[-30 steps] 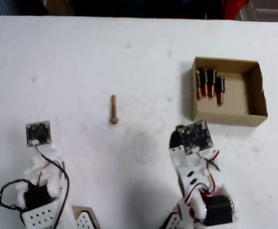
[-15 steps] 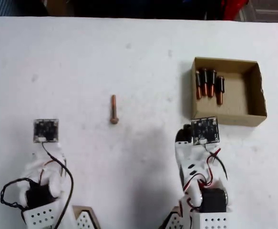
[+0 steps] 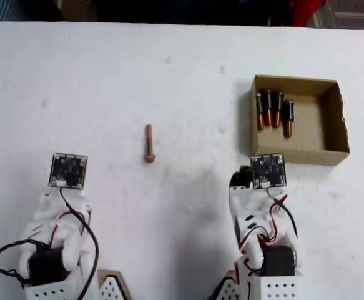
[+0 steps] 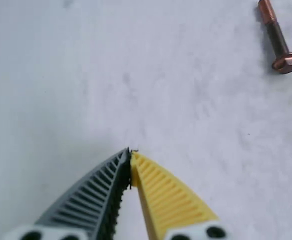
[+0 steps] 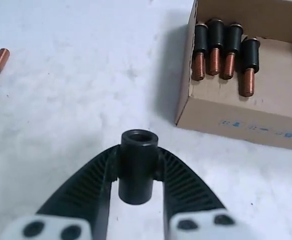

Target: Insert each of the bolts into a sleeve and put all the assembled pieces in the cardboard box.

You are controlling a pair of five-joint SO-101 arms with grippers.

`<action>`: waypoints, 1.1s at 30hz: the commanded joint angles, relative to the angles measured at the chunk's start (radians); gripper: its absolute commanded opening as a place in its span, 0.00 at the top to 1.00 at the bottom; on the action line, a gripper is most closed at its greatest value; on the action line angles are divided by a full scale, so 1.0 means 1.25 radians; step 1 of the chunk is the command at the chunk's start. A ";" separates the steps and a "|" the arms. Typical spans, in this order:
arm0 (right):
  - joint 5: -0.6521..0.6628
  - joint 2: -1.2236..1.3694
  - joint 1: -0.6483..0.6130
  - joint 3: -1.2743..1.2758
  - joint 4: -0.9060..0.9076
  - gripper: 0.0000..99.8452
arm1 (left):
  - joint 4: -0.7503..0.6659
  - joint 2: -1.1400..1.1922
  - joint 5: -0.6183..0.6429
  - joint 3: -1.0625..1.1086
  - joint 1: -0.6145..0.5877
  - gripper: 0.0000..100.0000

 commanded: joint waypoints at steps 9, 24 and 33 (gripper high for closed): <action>-0.010 -0.008 -0.002 -0.004 -0.039 0.98 | 0.000 0.004 -0.001 -0.099 0.071 0.98; -0.010 -0.008 -0.002 0.016 -0.061 0.98 | 0.000 0.006 0.070 -0.142 0.171 0.98; -0.010 -0.008 -0.002 0.017 -0.061 0.98 | 0.005 0.046 0.080 -0.241 0.170 0.98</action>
